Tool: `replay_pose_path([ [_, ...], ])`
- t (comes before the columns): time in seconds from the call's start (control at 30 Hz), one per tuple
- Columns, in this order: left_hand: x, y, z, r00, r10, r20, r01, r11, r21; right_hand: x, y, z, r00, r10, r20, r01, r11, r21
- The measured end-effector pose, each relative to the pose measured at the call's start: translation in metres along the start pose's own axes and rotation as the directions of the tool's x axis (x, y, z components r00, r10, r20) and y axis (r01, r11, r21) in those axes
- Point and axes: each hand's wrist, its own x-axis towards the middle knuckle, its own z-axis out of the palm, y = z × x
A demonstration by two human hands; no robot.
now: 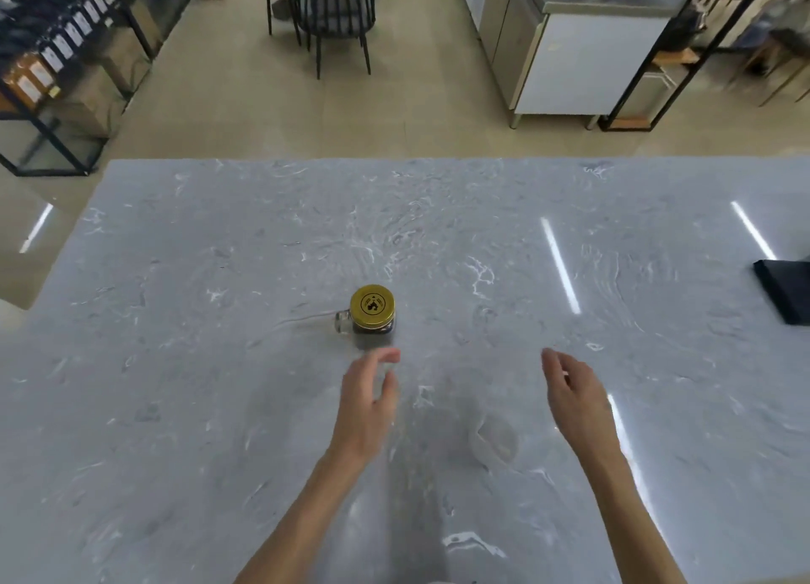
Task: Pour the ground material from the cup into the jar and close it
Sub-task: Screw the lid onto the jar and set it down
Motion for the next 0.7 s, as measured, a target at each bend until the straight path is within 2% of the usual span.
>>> replay_pose_path([
  [0.07,-0.020,-0.002,0.032,0.962,-0.124,0.242,0.141,0.989,-0.053,-0.012,0.031,-0.021,0.976,0.216,0.011,-0.214,0.973,-0.087],
  [0.13,-0.025,-0.008,0.062,0.910,-0.163,0.380,0.190,0.981,-0.035,-0.023,0.050,-0.025,0.876,0.434,0.209,-0.447,0.894,0.015],
  [0.2,-0.024,-0.012,0.082,0.856,-0.175,0.486,0.201,0.980,-0.001,-0.033,0.053,-0.020,0.764,0.505,0.402,-0.585,0.804,0.102],
  [0.23,-0.022,-0.013,0.089,0.828,-0.184,0.530,0.213,0.977,0.006,-0.036,0.054,-0.014,0.742,0.494,0.453,-0.605,0.784,0.136],
  [0.3,-0.015,-0.014,0.095,0.787,-0.217,0.577,0.272,0.962,-0.008,-0.034,0.051,-0.001,0.766,0.409,0.495,-0.581,0.770,0.263],
  [0.4,-0.004,-0.019,0.095,0.831,-0.280,0.481,0.344,0.938,-0.048,-0.016,0.044,0.014,0.861,0.215,0.461,-0.436,0.778,0.452],
  [0.5,0.002,-0.027,0.094,0.903,-0.284,0.322,0.300,0.954,-0.003,0.000,0.044,0.029,0.911,0.127,0.392,-0.337,0.775,0.535],
  [0.57,0.005,-0.026,0.095,0.926,-0.294,0.238,0.295,0.955,0.030,0.002,0.047,0.039,0.927,0.086,0.366,-0.306,0.740,0.599],
  [0.7,0.024,-0.017,0.089,0.930,-0.222,0.293,0.219,0.975,0.044,0.013,0.044,0.060,0.931,0.005,0.366,-0.264,0.701,0.663],
])
